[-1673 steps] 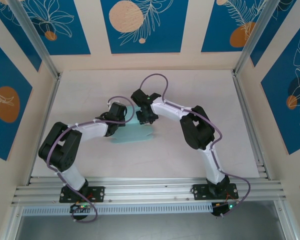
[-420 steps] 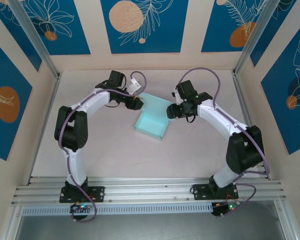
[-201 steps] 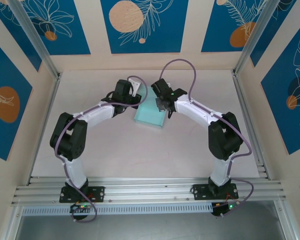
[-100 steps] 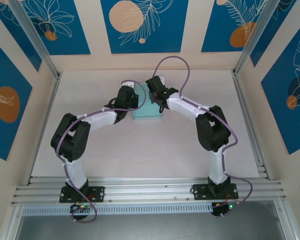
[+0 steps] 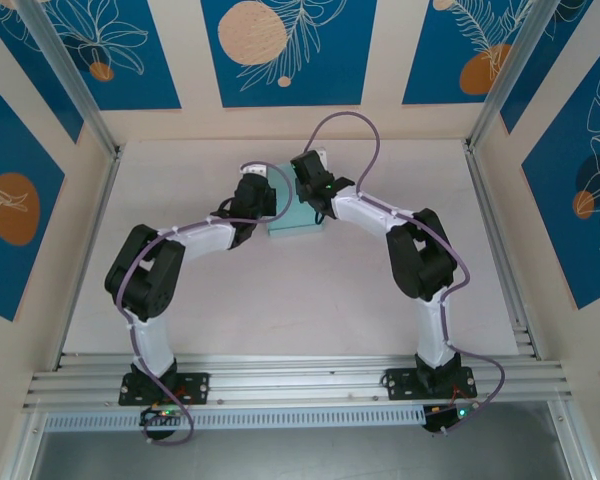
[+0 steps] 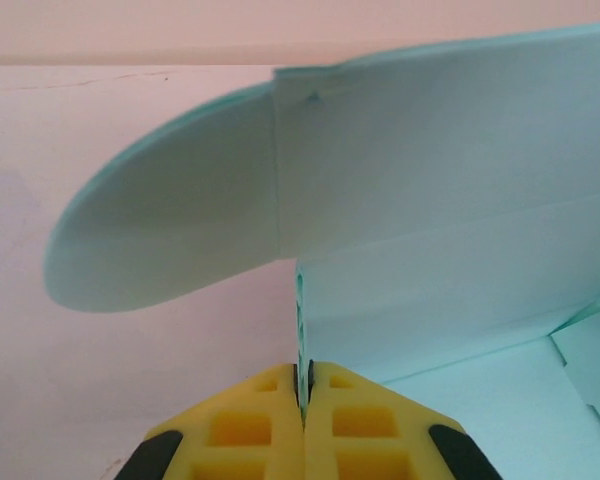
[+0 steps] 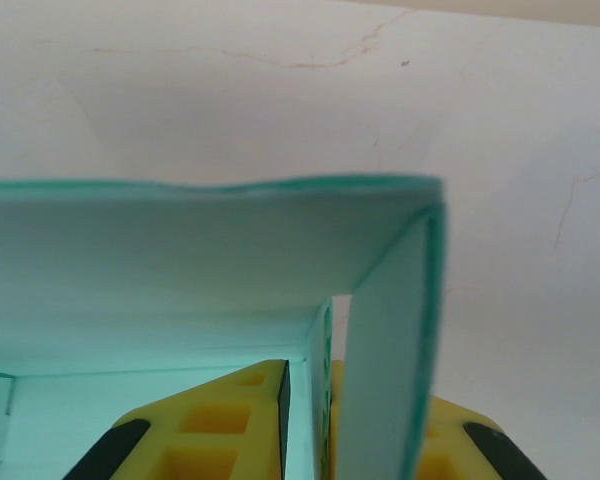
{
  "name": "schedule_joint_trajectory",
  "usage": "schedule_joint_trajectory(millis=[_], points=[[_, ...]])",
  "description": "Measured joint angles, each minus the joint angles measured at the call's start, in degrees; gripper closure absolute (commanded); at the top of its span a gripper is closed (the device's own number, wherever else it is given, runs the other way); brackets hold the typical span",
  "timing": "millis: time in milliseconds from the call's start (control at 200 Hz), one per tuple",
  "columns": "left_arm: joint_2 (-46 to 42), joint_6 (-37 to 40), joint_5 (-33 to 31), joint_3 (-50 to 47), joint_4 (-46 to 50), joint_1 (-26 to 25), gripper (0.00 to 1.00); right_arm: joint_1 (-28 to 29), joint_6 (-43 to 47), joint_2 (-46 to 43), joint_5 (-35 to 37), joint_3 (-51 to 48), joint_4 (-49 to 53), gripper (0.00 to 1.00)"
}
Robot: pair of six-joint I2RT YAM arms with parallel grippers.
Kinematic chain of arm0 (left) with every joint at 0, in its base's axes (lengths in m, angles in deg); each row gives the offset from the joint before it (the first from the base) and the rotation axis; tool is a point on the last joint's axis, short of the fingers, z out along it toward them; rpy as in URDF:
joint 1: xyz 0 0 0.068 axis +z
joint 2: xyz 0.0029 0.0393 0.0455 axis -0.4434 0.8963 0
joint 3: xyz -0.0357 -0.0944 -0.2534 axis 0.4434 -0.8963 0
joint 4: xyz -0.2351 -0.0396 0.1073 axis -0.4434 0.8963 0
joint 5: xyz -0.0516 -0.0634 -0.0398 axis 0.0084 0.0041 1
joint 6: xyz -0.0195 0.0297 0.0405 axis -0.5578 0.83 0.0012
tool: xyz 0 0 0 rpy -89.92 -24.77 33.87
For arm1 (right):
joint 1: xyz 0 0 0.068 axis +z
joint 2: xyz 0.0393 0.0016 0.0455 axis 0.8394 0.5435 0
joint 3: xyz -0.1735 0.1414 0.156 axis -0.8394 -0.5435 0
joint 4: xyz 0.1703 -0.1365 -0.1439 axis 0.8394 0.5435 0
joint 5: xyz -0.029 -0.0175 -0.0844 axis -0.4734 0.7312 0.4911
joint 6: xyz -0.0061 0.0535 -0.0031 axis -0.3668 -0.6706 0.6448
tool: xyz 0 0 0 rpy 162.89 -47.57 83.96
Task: Fold the paper box
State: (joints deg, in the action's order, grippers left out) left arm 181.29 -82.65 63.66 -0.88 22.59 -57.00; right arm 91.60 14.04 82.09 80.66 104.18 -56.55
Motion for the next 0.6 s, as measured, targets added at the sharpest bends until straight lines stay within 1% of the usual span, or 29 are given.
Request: schedule_joint_trajectory(millis=[350,500,600], points=[[-0.59,-6.73,0.44,-0.31,1.77,0.0,0.97,0.87,-1.64,-1.68,0.44,-4.92,-4.87,0.82],[-2.99,-9.73,1.55,-3.67,0.96,-0.11,0.97,1.99,-2.08,-4.0,0.7,-8.5,-6.36,0.82],[-4.11,-11.69,1.88,-6.29,-1.25,-0.2,0.97,3.21,-2.64,-5.53,1.51,-10.75,-6.67,0.82]])
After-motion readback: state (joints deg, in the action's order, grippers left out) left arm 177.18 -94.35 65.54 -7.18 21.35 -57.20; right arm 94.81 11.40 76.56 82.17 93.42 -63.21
